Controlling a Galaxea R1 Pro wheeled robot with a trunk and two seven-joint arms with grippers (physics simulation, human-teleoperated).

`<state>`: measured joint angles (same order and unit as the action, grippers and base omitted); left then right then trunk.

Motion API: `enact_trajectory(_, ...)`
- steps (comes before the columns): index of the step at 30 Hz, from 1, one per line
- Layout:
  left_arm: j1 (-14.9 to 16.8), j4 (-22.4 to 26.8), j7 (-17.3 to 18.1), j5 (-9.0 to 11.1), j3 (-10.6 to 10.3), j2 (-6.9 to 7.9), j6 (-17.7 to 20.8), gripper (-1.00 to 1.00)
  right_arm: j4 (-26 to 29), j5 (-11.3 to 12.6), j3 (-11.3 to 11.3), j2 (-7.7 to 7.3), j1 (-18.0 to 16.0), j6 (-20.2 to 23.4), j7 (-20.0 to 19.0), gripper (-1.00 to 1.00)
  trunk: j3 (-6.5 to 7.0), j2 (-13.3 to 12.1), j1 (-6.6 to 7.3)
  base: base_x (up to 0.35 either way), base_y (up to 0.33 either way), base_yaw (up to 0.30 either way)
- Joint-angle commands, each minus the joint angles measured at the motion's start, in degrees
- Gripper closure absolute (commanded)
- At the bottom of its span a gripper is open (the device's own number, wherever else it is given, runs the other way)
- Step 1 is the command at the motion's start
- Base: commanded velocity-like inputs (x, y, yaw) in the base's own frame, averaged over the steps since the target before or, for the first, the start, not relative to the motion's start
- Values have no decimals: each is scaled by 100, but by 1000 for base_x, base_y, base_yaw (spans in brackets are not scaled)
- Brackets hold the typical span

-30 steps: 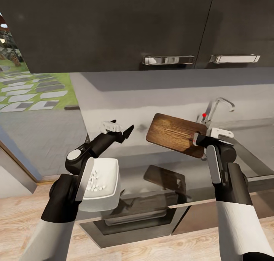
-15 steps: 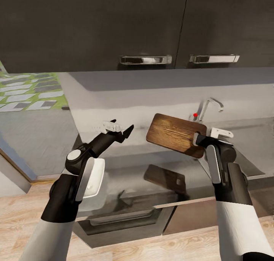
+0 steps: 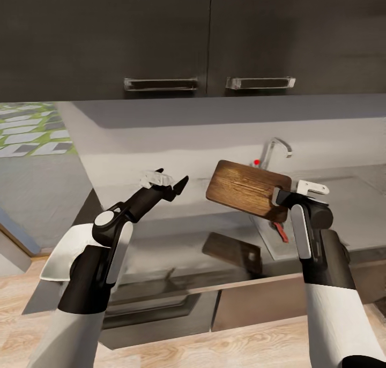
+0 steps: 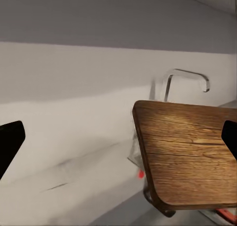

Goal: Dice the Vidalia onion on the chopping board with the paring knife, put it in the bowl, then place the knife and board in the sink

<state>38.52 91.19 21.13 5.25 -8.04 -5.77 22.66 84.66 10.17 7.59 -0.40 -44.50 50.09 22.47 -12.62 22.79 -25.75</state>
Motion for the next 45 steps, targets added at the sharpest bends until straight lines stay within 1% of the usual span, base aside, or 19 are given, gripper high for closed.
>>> enact_trajectory(1, 6, 4, 6, 55, 5, -4, 54, -100, 6, 64, -3, -4, -6, 10, 47, 100, -11, 13, -3, 0, -267, 0)
enact_trajectory(6, 6, 4, 8, 55, 5, -4, 54, -100, -18, 64, 8, -4, -6, 10, 47, 100, -11, 13, -3, 0, -214, 0)
enact_trajectory(8, 6, 1, 7, 55, 5, -3, 54, -100, -47, 67, 70, -4, -6, 10, 50, 100, -11, 13, -3, 0, -95, 0)
enact_trajectory(10, 6, -1, 6, 55, 5, -3, 54, -100, -129, 69, 201, -4, -6, 10, 53, 100, -11, 13, -3, 0, -48, 0)
enact_trajectory(11, 6, -1, 6, 55, 5, -3, 54, -100, -232, 71, 284, -4, -6, 6, 54, 100, -11, 13, -3, 0, -28, 0)
enact_trajectory(13, 6, -3, 7, 55, 5, -3, 54, -100, -450, 71, 374, -4, -6, 0, 55, 100, -11, 13, -3, 0, -18, 0)
enact_trajectory(15, 6, -4, 6, 55, 5, -3, 54, -100, -660, 72, 421, -4, -6, -7, 55, 100, -11, 13, -3, 0, -9, 0)
enact_trajectory(21, 6, -5, 12, 55, 5, -3, 52, -100, -990, 72, 495, -4, -6, -25, 74, 100, -11, 13, -3, 0, -3, 0)
enact_trajectory(22, 6, -5, 13, 55, 5, -3, 50, -100, -1055, 72, 555, -4, -6, -28, 85, 100, -11, 13, -3, 0, 0, 0)
enact_trajectory(23, 6, -5, 14, 55, 5, -3, 47, -100, -1122, 78, 738, -4, -6, -30, 101, 100, -11, 13, -3, 0, 0, 0)
enact_trajectory(25, 6, -8, 14, 55, 9, 0, 50, -100, -1147, 90, 850, -4, -6, -31, 106, 100, -11, 13, -3, 0, 0, 0)
enact_trajectory(26, 6, -13, 9, 49, 151, 69, 78, -100, -1159, 122, 935, -4, -6, -34, 109, 100, -11, 13, -3, 0, 0, 0)
enact_trajectory(29, 6, -13, 15, 51, 374, 196, 90, -100, -1161, 134, 994, -4, -6, -34, 106, 100, -11, 13, -3, 0, 0, 0)
enact_trajectory(30, 6, -13, 27, 53, 525, 267, 95, -100, -1162, 138, 1052, -4, -6, -34, 104, 100, -11, 13, -3, 0, 0, 0)
enact_trajectory(32, 6, -14, 37, 54, 624, 308, 97, -100, -1162, 141, 1141, -4, -6, -34, 102, 100, -11, 13, -3, 0, 0, 0)
enact_trajectory(35, -93, 83, 15, 48, 671, 217, 98, -100, -1059, 125, 1127, -102, -108, 20, 111, 100, -11, 13, -3, 0, 0, 0)
enact_trajectory(37, -135, 109, 16, 47, 665, 217, 98, -100, -990, 125, 1125, -167, -176, 13, 110, 100, -11, 13, -3, 0, 0, 0)
enact_trajectory(40, -157, 66, 15, 47, 658, 163, 55, -100, -887, 125, 1059, -254, -236, 5, 46, 100, -11, 13, -3, 0, 0, 0)
enact_trajectory(45, -169, 41, 14, 49, 662, 124, -103, -100, -728, 125, 896, -250, -242, 15, -110, 100, -11, 13, -3, 0, 0, 0)
